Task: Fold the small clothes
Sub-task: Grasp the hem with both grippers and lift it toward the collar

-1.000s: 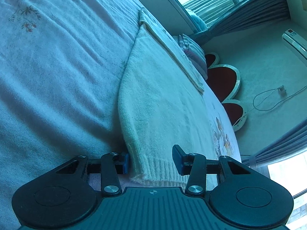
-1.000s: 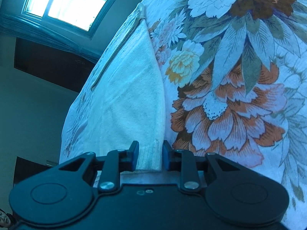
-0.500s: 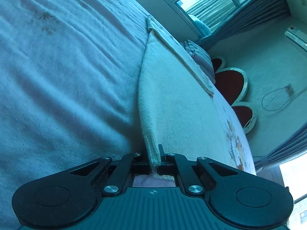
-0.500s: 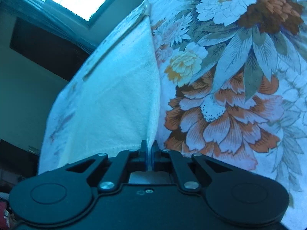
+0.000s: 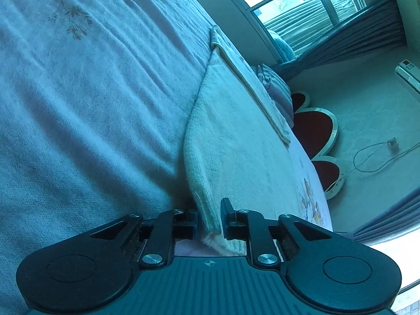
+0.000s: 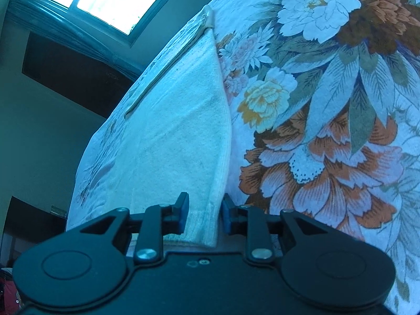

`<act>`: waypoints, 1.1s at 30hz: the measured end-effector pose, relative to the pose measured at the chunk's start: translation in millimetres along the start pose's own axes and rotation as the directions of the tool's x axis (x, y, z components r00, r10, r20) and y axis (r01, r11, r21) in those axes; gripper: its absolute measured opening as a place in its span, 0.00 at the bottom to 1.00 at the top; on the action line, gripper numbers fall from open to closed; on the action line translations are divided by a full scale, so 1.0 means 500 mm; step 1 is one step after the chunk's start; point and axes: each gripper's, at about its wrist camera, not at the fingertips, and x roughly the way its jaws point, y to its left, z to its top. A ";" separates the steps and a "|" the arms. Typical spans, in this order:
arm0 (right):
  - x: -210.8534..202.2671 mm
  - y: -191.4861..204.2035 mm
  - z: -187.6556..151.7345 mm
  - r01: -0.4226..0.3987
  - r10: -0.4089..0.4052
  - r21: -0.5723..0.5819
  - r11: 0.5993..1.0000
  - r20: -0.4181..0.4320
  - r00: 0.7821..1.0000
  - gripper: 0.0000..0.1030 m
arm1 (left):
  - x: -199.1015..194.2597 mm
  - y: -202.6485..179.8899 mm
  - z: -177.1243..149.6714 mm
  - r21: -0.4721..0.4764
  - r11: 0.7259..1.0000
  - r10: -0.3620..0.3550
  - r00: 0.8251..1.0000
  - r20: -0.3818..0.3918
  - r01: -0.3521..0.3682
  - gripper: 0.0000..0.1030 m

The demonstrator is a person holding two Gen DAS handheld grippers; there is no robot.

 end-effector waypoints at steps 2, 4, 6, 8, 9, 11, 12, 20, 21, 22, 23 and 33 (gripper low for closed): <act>0.006 0.002 0.002 0.021 -0.021 -0.005 1.000 -0.006 1.000 0.18 | -0.010 -0.006 0.001 -0.001 1.000 0.003 0.999 0.033 -0.003 0.37; 0.012 0.001 0.004 0.037 -0.037 -0.002 0.999 -0.003 0.999 0.06 | -0.006 -0.016 0.002 0.018 1.000 0.015 0.999 0.030 -0.016 0.43; 0.021 -0.009 0.006 0.034 -0.034 0.022 0.999 0.003 0.999 0.05 | 0.003 -0.025 0.008 0.044 0.998 0.054 0.998 0.024 -0.056 0.29; 0.014 -0.023 0.003 0.015 -0.016 0.056 0.998 0.016 1.000 0.04 | 0.017 -0.022 0.016 0.038 0.994 0.102 0.995 0.005 -0.102 0.03; 0.014 -0.027 0.001 0.007 -0.008 0.064 0.998 0.021 1.000 0.04 | 0.017 -0.023 0.016 0.050 0.994 0.099 0.995 0.006 -0.099 0.03; 0.013 -0.033 -0.002 -0.005 0.003 0.068 0.998 0.028 1.000 0.04 | 0.013 -0.028 0.014 0.081 0.991 0.107 0.994 0.006 -0.108 0.03; 0.010 -0.033 -0.003 -0.007 0.005 0.066 0.998 0.028 1.000 0.04 | 0.005 -0.029 0.014 0.078 0.992 0.103 0.995 0.011 -0.103 0.03; -0.035 0.007 0.025 -0.065 0.068 -0.052 0.997 0.061 0.996 0.04 | -0.058 -0.067 0.034 0.129 0.989 0.054 0.994 0.098 -0.067 0.03; -0.040 0.021 0.032 -0.064 0.069 -0.079 0.995 0.070 0.995 0.04 | -0.066 -0.075 0.042 0.124 0.991 0.034 0.993 0.115 -0.048 0.03; -0.046 0.035 0.044 -0.066 0.074 -0.104 0.992 0.081 0.994 0.04 | -0.071 -0.083 0.051 0.124 0.991 0.023 0.991 0.128 -0.039 0.03; -0.050 0.050 0.061 -0.065 0.078 -0.129 0.989 0.096 0.992 0.04 | -0.075 -0.092 0.061 0.127 0.991 0.012 0.990 0.140 -0.030 0.03; -0.039 0.167 0.265 -0.099 0.137 -0.222 0.970 0.159 0.978 0.04 | -0.014 -0.196 0.245 0.165 0.984 -0.096 0.975 0.201 0.063 0.03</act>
